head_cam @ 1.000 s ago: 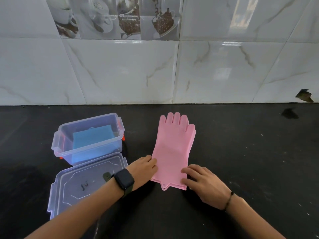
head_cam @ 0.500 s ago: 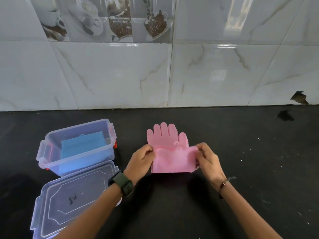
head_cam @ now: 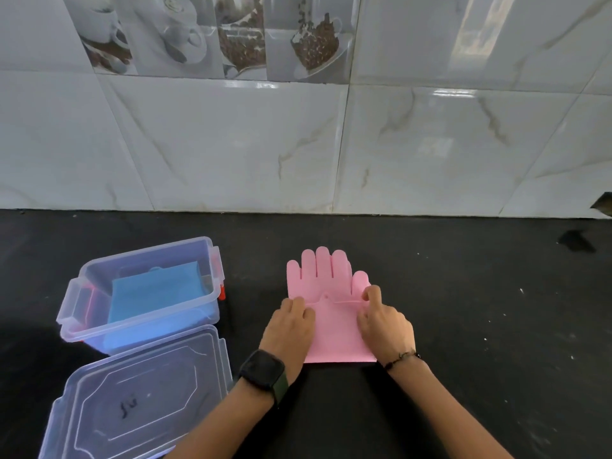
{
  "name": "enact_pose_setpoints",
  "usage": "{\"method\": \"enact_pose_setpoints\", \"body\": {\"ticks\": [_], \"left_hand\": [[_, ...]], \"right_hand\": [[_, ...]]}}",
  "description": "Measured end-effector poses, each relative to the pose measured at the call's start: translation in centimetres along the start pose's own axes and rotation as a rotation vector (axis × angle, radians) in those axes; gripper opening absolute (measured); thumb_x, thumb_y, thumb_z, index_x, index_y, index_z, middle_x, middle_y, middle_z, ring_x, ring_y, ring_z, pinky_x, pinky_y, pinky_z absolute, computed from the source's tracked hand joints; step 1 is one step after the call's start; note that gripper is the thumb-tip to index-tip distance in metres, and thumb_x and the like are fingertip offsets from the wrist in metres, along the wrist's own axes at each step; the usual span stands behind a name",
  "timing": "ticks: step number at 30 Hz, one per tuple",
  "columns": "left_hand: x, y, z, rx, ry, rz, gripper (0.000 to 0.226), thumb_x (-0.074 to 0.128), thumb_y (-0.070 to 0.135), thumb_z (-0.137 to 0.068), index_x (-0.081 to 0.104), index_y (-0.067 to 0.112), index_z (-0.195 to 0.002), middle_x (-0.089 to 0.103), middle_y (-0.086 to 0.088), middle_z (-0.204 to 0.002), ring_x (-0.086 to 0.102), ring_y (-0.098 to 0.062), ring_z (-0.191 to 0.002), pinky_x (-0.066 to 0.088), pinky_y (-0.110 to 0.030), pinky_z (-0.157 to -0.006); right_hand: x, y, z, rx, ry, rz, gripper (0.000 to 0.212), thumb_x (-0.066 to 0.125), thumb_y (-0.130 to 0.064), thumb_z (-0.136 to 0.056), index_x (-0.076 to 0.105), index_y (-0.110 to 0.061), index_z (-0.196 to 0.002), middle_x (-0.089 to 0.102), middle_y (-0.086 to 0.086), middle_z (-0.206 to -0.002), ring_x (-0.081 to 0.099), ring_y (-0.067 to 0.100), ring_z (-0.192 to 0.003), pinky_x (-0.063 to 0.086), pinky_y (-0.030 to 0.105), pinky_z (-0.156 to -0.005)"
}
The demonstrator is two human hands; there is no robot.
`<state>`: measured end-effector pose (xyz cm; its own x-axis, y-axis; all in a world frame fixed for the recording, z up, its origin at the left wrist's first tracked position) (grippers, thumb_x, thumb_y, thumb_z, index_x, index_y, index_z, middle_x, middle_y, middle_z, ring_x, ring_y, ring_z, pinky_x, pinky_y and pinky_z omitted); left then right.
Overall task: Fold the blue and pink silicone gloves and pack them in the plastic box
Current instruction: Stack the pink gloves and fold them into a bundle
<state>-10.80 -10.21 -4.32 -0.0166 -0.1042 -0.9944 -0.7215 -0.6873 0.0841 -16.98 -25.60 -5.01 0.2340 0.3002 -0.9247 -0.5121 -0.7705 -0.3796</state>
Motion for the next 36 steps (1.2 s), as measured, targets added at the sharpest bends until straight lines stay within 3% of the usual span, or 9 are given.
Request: {"method": "enact_pose_setpoints", "body": {"ticks": [6,11,15,18,21,24,26,30,36], "left_hand": [[0.9,-2.0,1.0,0.2,-0.19,-0.095,0.047,0.041,0.015,-0.094,0.033,0.012,-0.139,0.031,-0.008,-0.149,0.029,-0.026,-0.137,0.023,-0.038,-0.117],[1.0,-3.7,0.3,0.19,-0.051,0.105,0.038,0.044,0.011,-0.094,0.052,0.023,-0.129,0.038,0.007,-0.149,0.013,-0.019,-0.147,0.006,-0.037,-0.121],[0.6,-3.5,-0.6,-0.027,-0.014,0.585,0.032,0.05,0.002,-0.092,0.062,0.008,-0.12,0.06,-0.006,-0.132,0.043,-0.019,-0.133,0.024,-0.028,-0.116],[0.2,-3.4,-0.8,-0.214,-0.062,0.839,0.029,0.045,0.005,-0.095,0.061,0.009,-0.12,0.065,-0.008,-0.119,0.058,-0.011,-0.103,0.046,-0.004,-0.08],[-0.1,-2.9,-0.4,-0.341,-0.043,1.101,0.025,0.041,0.02,-0.099,0.063,0.032,-0.097,0.062,0.008,-0.105,0.06,-0.003,-0.094,0.042,-0.005,-0.07],[0.3,-2.7,0.8,-0.398,0.039,1.379,0.042,0.041,0.07,-0.078,0.063,0.035,-0.085,0.072,0.019,-0.093,0.067,0.004,-0.087,0.047,-0.012,-0.078],[0.5,-2.2,0.9,-0.335,0.007,1.303,0.056,0.055,0.078,-0.062,0.058,0.034,-0.096,0.069,0.019,-0.101,0.065,0.005,-0.09,0.049,-0.011,-0.074],[0.2,-1.2,-2.2,-0.426,0.122,0.867,0.026,0.057,0.035,-0.087,0.042,0.018,-0.1,0.064,-0.003,-0.107,0.059,-0.017,-0.083,0.051,-0.03,-0.073],[-0.6,-1.5,-6.6,-0.715,0.018,0.585,0.04,0.047,0.041,-0.092,0.048,0.005,-0.111,0.059,-0.016,-0.12,0.059,-0.035,-0.107,0.047,-0.038,-0.085]], "right_hand": [[-1.4,3.7,2.5,-0.592,0.154,0.392,0.055,0.081,-0.014,-0.058,0.066,-0.018,-0.111,0.069,0.005,-0.113,0.067,0.029,-0.102,0.059,0.038,-0.076],[-2.1,5.0,2.4,-0.828,0.076,0.437,0.061,0.078,-0.014,-0.059,0.066,-0.024,-0.119,0.062,-0.002,-0.131,0.056,0.025,-0.124,0.034,0.038,-0.11],[-2.2,5.3,1.3,-0.76,-0.041,0.216,0.068,0.064,-0.012,-0.066,0.052,-0.018,-0.133,0.045,-0.005,-0.144,0.03,0.019,-0.14,0.014,0.039,-0.119],[-1.9,4.6,0.5,-0.725,-0.105,0.035,0.051,0.06,-0.022,-0.079,0.054,-0.016,-0.13,0.045,-0.012,-0.141,0.027,0.015,-0.141,0.018,0.036,-0.119],[-1.9,3.5,0.3,-0.575,0.047,-0.27,0.013,0.062,-0.011,-0.085,0.068,-0.01,-0.097,0.071,0.001,-0.1,0.061,0.021,-0.103,0.051,0.036,-0.09],[-1.4,2.9,-0.1,-0.338,0.158,-0.553,0.01,0.056,-0.006,-0.088,0.061,-0.011,-0.081,0.061,-0.002,-0.074,0.053,0.007,-0.066,0.044,0.02,-0.06],[-0.9,2.4,-0.6,-0.21,0.188,-0.653,0.016,0.052,-0.01,-0.09,0.056,-0.013,-0.074,0.051,-0.007,-0.061,0.042,0.005,-0.054,0.036,0.017,-0.051],[-0.2,0.6,-2.5,0.011,0.274,-0.716,0.027,0.052,-0.023,-0.092,0.045,-0.023,-0.066,0.043,-0.009,-0.053,0.039,0.012,-0.05,0.032,0.024,-0.046],[-0.5,-2.4,-6.6,0.195,0.129,-0.278,0.03,0.039,-0.034,-0.094,0.051,-0.008,-0.101,0.063,0.014,-0.095,0.059,0.032,-0.089,0.047,0.038,-0.068]]}}
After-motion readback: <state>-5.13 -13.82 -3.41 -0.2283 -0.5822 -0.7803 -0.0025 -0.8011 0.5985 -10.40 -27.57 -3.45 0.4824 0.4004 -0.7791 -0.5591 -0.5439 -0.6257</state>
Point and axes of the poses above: each hand's wrist, its own z-axis away from the middle knuckle, its own x-axis out of the palm, y = z × x, the point moved 2 cm from there along -z, towards the middle knuckle
